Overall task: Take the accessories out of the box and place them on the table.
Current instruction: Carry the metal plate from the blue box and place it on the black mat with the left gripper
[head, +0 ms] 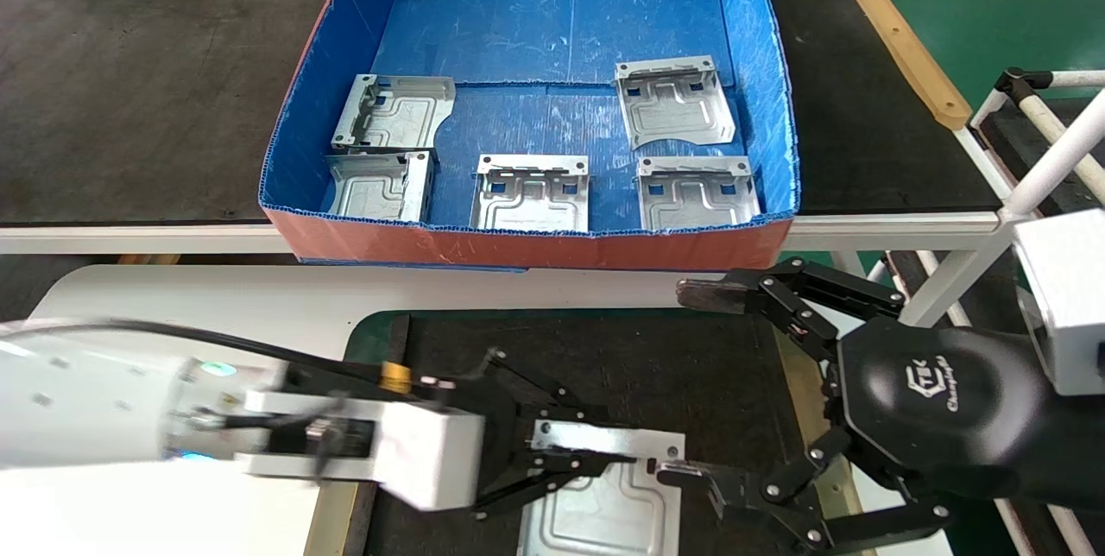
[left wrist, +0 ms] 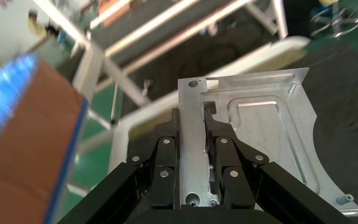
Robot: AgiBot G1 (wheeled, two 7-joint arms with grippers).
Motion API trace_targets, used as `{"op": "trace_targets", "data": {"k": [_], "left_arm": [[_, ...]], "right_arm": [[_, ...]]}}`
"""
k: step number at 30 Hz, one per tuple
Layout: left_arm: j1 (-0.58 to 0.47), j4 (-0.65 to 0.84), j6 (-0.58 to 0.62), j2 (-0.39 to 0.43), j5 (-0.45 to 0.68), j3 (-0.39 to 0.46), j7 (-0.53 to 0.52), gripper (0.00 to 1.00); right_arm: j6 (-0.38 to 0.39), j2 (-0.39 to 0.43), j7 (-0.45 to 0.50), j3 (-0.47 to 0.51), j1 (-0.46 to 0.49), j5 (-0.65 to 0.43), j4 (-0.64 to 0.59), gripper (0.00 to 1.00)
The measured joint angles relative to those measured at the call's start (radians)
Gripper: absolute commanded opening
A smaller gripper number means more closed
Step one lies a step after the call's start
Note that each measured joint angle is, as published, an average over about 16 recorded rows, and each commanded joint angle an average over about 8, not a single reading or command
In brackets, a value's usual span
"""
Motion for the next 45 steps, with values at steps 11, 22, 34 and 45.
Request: {"op": "trace_targets", "data": {"k": [11,22,34,45], "left_arm": [[0.098,0.011,-0.316,0.166,0.186,0.068,-0.062,0.0],[0.074,0.205,-0.527,0.343,0.241,0.157,-0.009,0.0],[0.018,0.295,-0.714,0.379,0.064,0.364,0.03,0.0],[-0.02,0.299,-0.84,0.382,-0.123,0.551,0.058,0.0]], "right_arm": [[0.0,0.0,0.0,0.0,0.0,0.0,0.0,1.0],[0.0,0.0,0.0,0.0,0.0,0.0,0.0,1.0],[0.0,0.0,0.0,0.0,0.0,0.0,0.0,1.0],[0.0,0.0,0.0,0.0,0.0,0.0,0.0,1.0]]}}
